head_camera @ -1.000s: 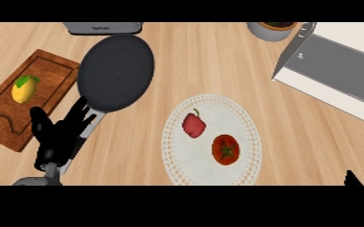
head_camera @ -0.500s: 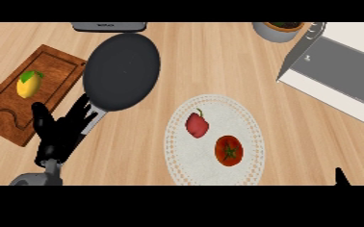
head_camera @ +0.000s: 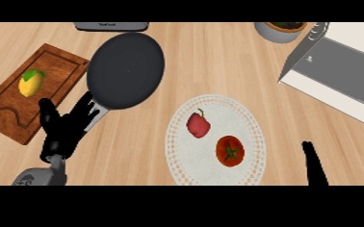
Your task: Pick the tomato from the placemat and place it in the tiered shelf
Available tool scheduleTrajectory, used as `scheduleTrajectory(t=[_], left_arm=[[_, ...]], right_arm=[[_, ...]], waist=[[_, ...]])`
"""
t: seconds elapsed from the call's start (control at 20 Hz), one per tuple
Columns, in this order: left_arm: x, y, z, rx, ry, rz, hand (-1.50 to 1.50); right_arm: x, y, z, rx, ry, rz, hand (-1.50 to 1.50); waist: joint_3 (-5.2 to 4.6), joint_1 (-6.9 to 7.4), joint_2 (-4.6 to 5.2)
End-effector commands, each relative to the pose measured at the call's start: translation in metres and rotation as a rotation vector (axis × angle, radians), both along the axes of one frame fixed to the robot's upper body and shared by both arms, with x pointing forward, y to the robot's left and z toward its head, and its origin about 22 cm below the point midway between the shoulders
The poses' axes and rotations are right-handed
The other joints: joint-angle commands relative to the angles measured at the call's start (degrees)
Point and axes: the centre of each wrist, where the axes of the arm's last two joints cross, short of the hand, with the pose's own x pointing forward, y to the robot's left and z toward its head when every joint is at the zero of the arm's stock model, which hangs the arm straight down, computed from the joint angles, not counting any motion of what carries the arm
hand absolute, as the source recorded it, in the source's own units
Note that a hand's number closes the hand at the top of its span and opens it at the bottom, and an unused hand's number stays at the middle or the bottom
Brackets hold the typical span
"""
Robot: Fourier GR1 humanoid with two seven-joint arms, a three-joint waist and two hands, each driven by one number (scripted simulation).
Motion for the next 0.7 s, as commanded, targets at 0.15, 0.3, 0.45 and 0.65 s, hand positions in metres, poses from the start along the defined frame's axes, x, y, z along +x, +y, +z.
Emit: scheduleTrajectory(t=[0.15, 0.3, 0.45, 0.65], left_arm=[[-0.005, 0.013, -0.012, 0.01, 0.014, 0.024, 0.0], [-0.009, 0.001, -0.013, -0.009, 0.01, 0.031, 0.0], [-0.006, 0.006, -0.011, 0.003, 0.024, 0.01, 0.0], [-0.01, 0.005, -0.01, 0.006, 0.002, 0.036, 0.0]], right_arm=[[0.038, 0.056, 0.009, -0.11, 0.118, 0.002, -1.5], [0.045, 0.068, -0.008, -0.128, 0.191, -0.019, -1.5], [0.039, 0.071, -0.006, -0.126, 0.189, -0.063, -1.5], [0.046, 0.075, -0.024, -0.167, 0.194, -0.086, -1.5]], waist=[[0.06, -0.65, -0.21], [0.11, -0.84, -0.31], [0.12, -1.19, -0.38], [0.13, -1.13, -0.38]])
